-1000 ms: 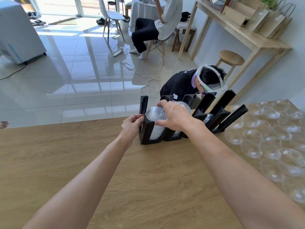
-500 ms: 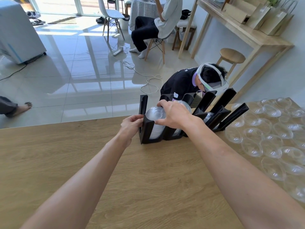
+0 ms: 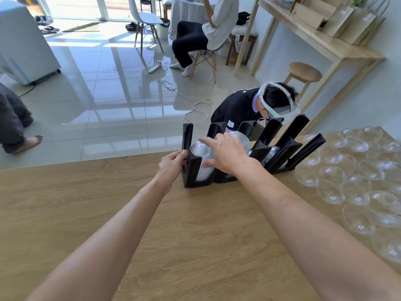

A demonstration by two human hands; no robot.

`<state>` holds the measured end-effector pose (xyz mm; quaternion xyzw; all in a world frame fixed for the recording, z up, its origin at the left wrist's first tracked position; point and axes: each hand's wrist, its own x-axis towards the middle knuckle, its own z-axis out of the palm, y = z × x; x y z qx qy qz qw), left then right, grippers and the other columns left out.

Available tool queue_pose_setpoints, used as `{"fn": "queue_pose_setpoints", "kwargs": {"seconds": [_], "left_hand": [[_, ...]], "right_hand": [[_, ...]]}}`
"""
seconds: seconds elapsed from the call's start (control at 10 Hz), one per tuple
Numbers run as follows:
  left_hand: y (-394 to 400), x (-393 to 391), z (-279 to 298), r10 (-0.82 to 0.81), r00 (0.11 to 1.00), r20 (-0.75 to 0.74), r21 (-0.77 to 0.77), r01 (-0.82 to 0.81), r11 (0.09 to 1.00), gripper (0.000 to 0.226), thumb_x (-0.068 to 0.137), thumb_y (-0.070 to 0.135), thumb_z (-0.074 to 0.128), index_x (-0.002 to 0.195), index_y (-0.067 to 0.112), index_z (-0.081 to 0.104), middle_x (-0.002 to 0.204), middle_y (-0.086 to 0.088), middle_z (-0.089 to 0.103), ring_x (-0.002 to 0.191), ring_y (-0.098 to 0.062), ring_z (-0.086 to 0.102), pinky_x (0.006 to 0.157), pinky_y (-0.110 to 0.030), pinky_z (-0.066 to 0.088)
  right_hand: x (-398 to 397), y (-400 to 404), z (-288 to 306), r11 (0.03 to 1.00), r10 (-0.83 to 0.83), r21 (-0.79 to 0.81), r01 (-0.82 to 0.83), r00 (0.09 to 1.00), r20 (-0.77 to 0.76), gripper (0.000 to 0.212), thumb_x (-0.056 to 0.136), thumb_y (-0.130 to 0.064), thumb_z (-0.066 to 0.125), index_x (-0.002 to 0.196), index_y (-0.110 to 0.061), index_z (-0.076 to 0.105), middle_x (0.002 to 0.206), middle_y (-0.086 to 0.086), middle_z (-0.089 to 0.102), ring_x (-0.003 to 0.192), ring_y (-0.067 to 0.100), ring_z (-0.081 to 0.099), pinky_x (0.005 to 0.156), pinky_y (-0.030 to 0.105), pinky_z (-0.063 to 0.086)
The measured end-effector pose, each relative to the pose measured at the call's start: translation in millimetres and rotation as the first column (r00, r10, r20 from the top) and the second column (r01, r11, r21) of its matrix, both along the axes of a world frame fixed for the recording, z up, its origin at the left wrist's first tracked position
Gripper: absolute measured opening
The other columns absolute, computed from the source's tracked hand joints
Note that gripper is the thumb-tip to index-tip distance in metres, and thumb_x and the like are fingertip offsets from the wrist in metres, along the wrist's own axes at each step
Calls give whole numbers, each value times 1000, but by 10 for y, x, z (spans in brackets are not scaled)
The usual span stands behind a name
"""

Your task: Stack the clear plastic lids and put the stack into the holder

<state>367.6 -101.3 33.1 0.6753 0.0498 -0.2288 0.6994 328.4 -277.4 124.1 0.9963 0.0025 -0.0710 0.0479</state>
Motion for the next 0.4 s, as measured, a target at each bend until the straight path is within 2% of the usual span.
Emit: {"fn": "queue_pose_setpoints", "kwargs": {"seconds": [0.1,0.2,0.3,0.4], "left_hand": [[-11,-12,-7,24,1000,10,-12,-24,1000,24,102,33,61,114,17,75,104,2,79,93,-5,73,62,-9,50],[10,-37,22,43,999,14,7,-43,999,20,102,30,61,111,16,72,107,0,77,101,-12,72,69,-15,50],[55,-9,-15,17,999,28,44,-18,999,22,102,33,61,113,17,72,111,1,76,107,-14,71,84,-25,52],[93,-1,-38,2,996,91,152,-16,988,24,102,36,59,113,20,73,109,7,75,109,-12,68,100,-33,51]], "right_hand": [[-18,12,-25,1000,-11,-17,12,999,38,85,83,-67,69,153,-35,34,129,7,61,125,29,50,103,44,37],[-35,19,-45,1000,-22,5,22,997,77,86,81,-66,71,150,-29,35,127,6,63,123,29,51,101,44,39],[-61,11,-49,999,-11,35,7,995,99,83,82,-64,71,150,-29,39,131,6,57,128,28,47,104,43,37],[-106,0,-15,997,-22,80,13,994,107,85,84,-62,71,154,-28,37,138,6,50,138,30,40,112,45,33]]}}
